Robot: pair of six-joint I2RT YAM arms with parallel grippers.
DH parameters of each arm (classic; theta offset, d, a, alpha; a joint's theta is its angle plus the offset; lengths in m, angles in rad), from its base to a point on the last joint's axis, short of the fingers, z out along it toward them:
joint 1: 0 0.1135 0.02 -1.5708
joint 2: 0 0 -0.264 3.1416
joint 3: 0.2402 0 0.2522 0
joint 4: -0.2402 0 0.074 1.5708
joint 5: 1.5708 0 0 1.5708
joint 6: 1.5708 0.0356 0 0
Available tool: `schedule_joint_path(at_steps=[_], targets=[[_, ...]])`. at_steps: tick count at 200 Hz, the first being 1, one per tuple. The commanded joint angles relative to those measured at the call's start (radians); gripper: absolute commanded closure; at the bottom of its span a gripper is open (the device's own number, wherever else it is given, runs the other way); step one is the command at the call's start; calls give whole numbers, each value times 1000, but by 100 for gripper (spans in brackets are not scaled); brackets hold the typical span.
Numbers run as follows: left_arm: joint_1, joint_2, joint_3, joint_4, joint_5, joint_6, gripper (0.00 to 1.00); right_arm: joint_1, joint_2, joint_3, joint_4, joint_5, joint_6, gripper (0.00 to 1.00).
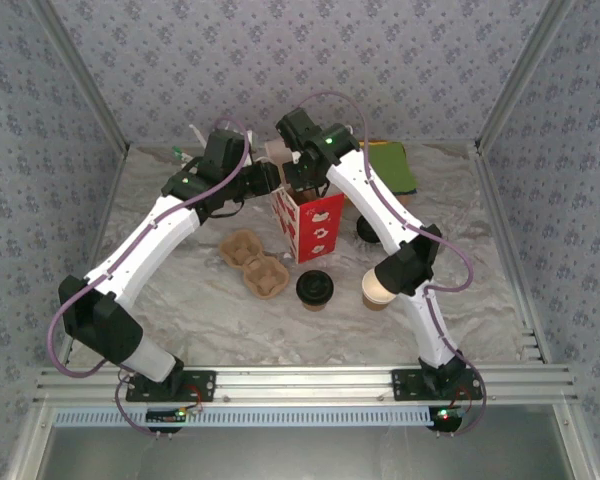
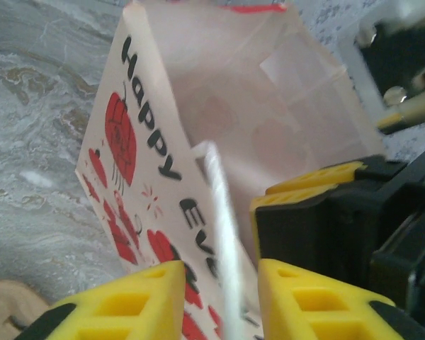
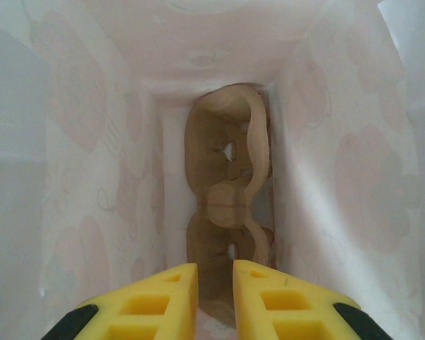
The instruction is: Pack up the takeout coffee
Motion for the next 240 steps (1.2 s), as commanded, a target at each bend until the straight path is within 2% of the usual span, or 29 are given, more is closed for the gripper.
schedule_joint_path(at_steps=[1,27,48,108,195,240], targets=[[12,23,37,-25,28,1,82,-18,27,6,-9,-36,22,79],[12,9,1,-8,32,-3,93,-33,53,3,-16,-63,29,80],[13,1,-8,-12,31,2,100,-35,75,-1,-15,-36,24,81],[12,-36,-59,-6,32,13,100,-42,119,-24,-14,-23,9,83],[12,-40,-60,0,35,16,100,-56,138,-80,-22,-51,0,100],[13,-52,-73,1,24,13,100,-70,135,-98,-28,-14,2,100]])
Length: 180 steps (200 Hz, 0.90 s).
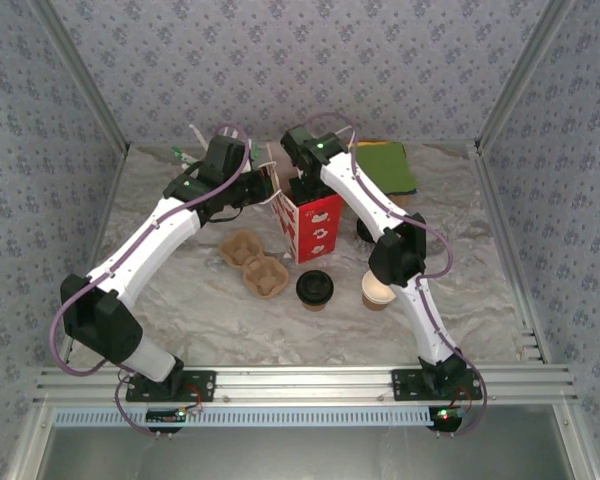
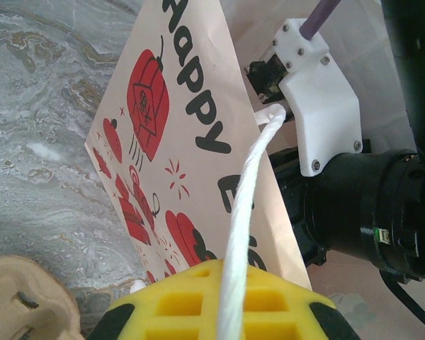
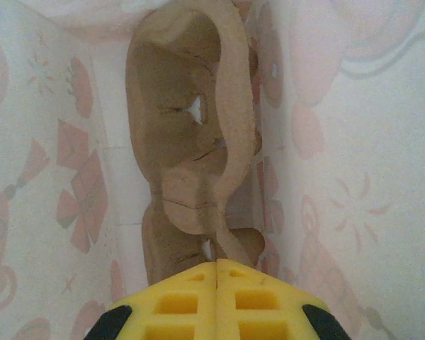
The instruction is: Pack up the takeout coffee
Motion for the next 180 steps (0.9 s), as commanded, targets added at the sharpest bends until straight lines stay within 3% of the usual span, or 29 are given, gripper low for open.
schedule_joint_path(at_steps=[1,180], targets=[[4,-44,-8,6,2,15,100,-13,7,-15,-29,26,3,100],[25,-99,-106,29,-9,-8,100,-18,-2,-42,-54,169,2,100]])
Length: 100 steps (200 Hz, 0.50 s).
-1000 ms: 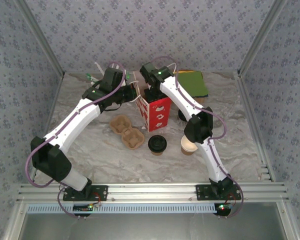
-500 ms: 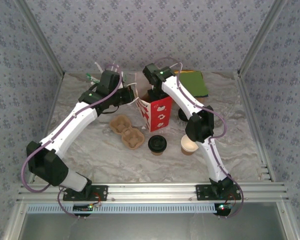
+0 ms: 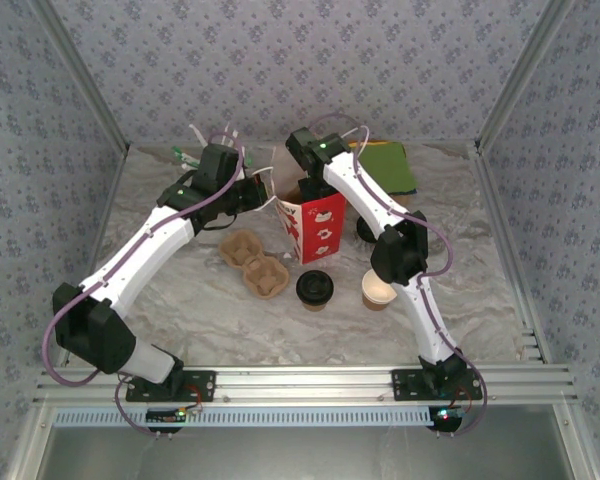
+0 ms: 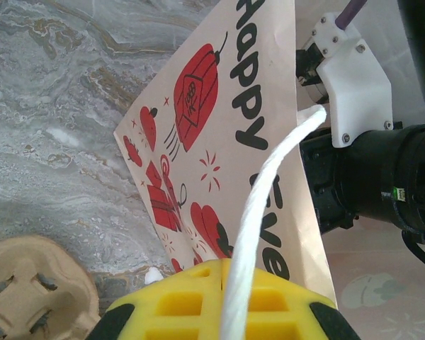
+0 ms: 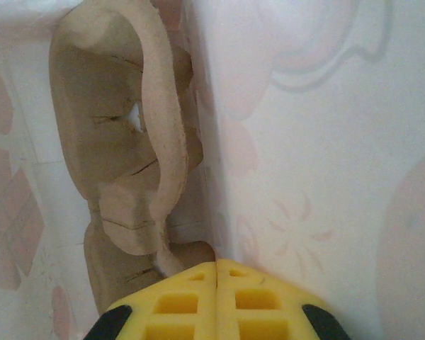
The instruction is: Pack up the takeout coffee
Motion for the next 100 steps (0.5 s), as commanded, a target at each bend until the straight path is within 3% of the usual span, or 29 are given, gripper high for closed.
schedule_joint_path(at_steps=[1,100], targets=[[7,-37,-14,9,-6,-3,100,3,-1,-4,-42,46,2,100],[6,-38,-18,11,6,-10,100,9,4,-4,-36,97,-3,100]])
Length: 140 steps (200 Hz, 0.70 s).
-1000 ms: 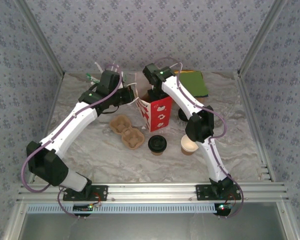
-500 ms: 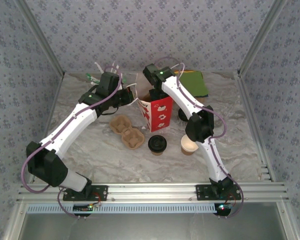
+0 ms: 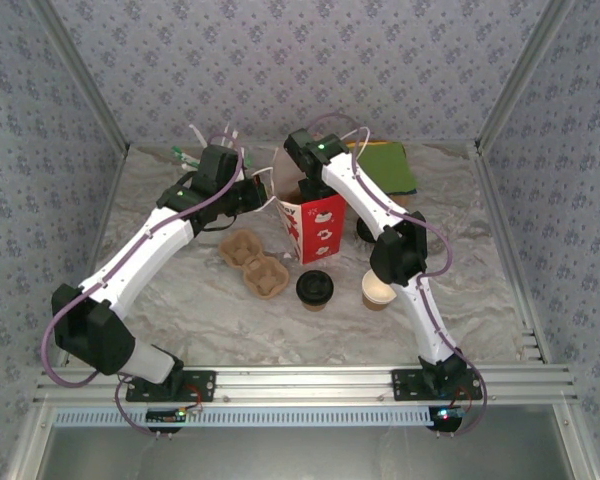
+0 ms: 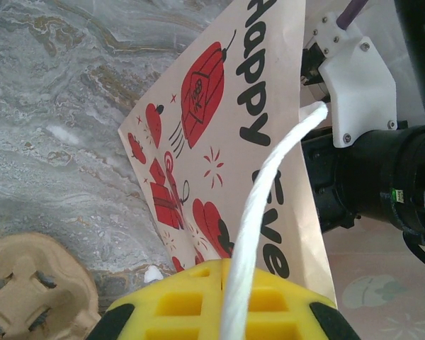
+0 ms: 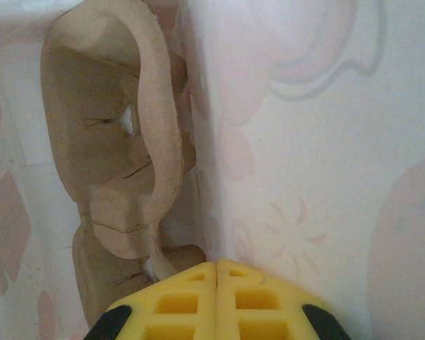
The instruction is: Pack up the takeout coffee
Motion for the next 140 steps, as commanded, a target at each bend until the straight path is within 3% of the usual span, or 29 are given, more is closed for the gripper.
schedule_joint_path(at_steps=[1,140], targets=[[6,-30,-6,6,5,-5,100,0,3,-4,-30,51,-3,100],[6,-24,-9,12,17,-8,100,-2,17,-1,-22,124,1,100]])
